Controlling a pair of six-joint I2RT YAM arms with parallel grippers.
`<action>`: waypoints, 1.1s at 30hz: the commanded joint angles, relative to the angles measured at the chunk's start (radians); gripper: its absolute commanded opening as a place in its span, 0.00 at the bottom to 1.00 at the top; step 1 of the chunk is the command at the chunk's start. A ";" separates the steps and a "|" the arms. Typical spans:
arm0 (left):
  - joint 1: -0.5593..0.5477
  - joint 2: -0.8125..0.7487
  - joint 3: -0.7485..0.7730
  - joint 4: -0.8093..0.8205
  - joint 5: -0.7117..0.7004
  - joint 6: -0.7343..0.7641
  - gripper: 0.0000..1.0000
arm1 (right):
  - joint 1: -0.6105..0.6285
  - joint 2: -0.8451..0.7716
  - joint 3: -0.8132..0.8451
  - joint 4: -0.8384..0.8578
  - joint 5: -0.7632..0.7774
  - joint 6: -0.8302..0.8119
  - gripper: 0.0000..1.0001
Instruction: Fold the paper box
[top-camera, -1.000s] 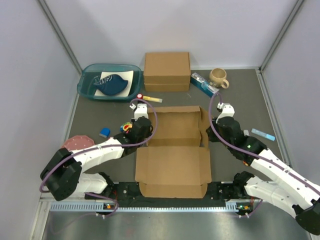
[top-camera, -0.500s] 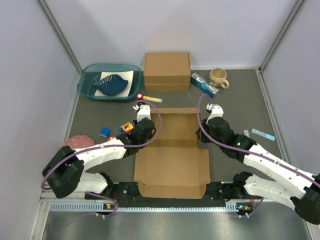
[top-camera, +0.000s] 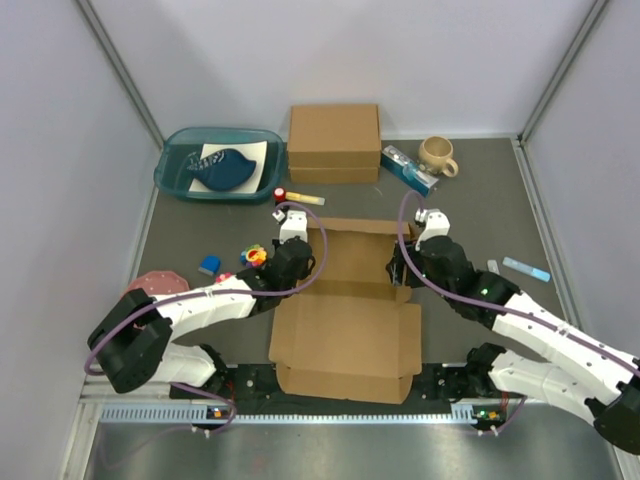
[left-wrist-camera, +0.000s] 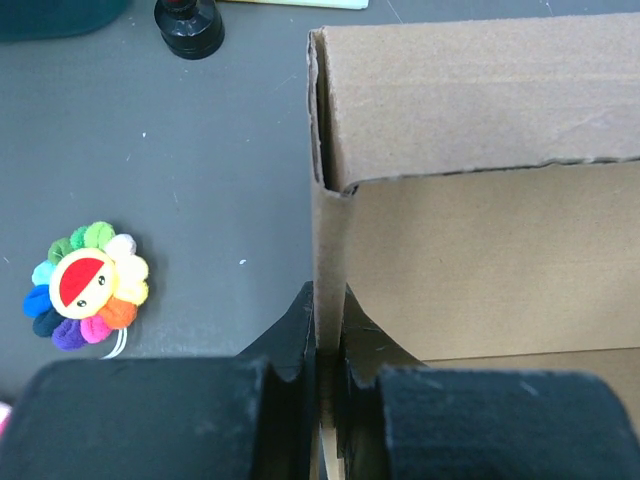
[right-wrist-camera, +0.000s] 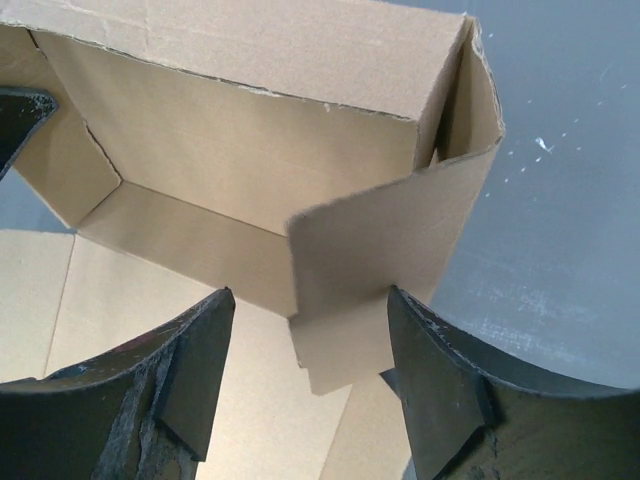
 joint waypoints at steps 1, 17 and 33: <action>-0.003 0.000 0.021 0.055 -0.007 0.018 0.00 | 0.010 -0.066 0.085 -0.037 0.034 -0.045 0.65; -0.005 -0.009 0.016 0.055 -0.013 0.012 0.00 | -0.117 -0.218 0.131 -0.247 0.377 0.080 0.56; -0.005 -0.017 0.013 0.055 0.010 0.009 0.00 | -0.200 -0.105 -0.087 0.024 -0.055 0.025 0.54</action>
